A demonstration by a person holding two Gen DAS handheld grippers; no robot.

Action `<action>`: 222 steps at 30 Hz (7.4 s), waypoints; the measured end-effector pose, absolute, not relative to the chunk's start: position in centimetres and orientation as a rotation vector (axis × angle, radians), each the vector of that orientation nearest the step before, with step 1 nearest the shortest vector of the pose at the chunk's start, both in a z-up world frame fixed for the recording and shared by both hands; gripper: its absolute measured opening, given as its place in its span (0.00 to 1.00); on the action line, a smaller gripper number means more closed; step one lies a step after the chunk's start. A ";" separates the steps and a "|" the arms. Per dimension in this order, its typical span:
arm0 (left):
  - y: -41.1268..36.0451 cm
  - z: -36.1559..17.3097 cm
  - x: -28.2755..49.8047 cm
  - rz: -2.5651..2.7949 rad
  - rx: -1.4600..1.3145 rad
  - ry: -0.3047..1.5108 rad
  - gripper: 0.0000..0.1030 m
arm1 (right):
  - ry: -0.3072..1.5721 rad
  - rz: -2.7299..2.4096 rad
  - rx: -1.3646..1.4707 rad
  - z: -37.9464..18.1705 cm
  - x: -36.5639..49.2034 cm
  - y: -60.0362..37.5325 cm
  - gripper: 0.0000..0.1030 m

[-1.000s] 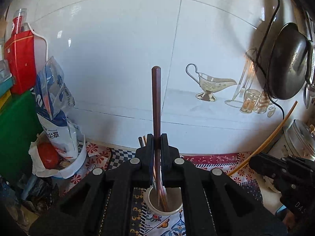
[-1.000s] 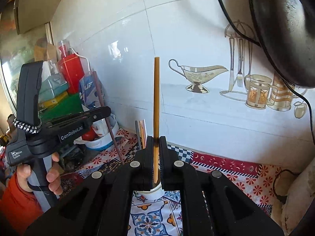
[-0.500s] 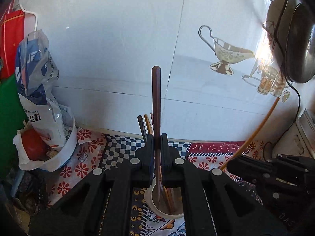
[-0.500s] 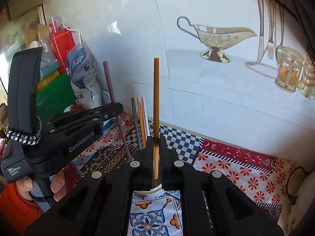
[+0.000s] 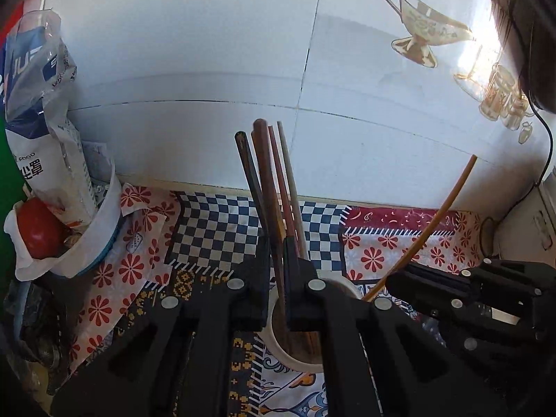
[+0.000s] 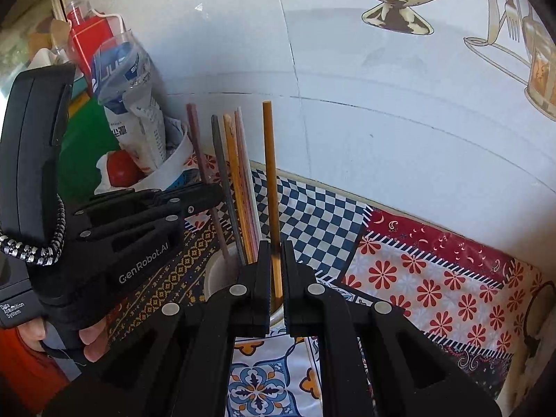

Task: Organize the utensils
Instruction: 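Lower both chopsticks into the white cup and open both tools, then move both tools back over the remaining chopstick pile, then grasp a grey chopstick with the right tool while the left tool grasps a green chopstick, then lift both held chopsticks and carry them toward the white cup, then lower both chopsticks into the white cup and open both tools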

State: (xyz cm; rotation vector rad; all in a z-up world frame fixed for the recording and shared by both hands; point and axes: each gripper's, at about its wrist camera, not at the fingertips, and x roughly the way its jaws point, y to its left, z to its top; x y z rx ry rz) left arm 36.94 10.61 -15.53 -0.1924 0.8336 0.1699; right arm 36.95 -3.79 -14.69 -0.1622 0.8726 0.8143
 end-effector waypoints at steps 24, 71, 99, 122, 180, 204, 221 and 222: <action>7.1 -10.7 30.0 0.110 -0.131 0.793 0.43 | 0.773 0.741 -0.178 -10.8 31.8 -8.8 0.28; -5.7 -27.0 25.5 -0.104 0.049 1.224 0.59 | 1.160 0.370 -0.163 -27.6 25.7 -21.5 0.42; -7.8 -28.3 28.9 -0.242 -0.035 1.260 0.35 | 1.155 0.412 -0.210 -27.9 29.3 -20.5 0.13; -10.9 -29.2 31.7 -0.249 0.137 1.223 0.24 | 1.224 0.464 -0.105 -27.8 29.8 -22.3 0.06; 1.6 -8.7 24.9 -0.040 -0.194 0.676 0.04 | 0.721 0.469 0.028 -11.4 27.5 -22.9 0.05; 9.7 -4.5 30.1 0.159 -0.237 0.498 0.04 | 0.538 0.704 -0.020 -5.0 30.5 -12.5 0.05; 12.1 -9.2 35.5 0.233 -0.303 0.486 0.04 | 0.616 0.799 -0.085 -7.6 33.0 -5.9 0.05; 12.1 -9.8 35.7 0.238 -0.302 0.497 0.04 | 0.628 0.798 -0.093 -8.0 33.2 -5.6 0.05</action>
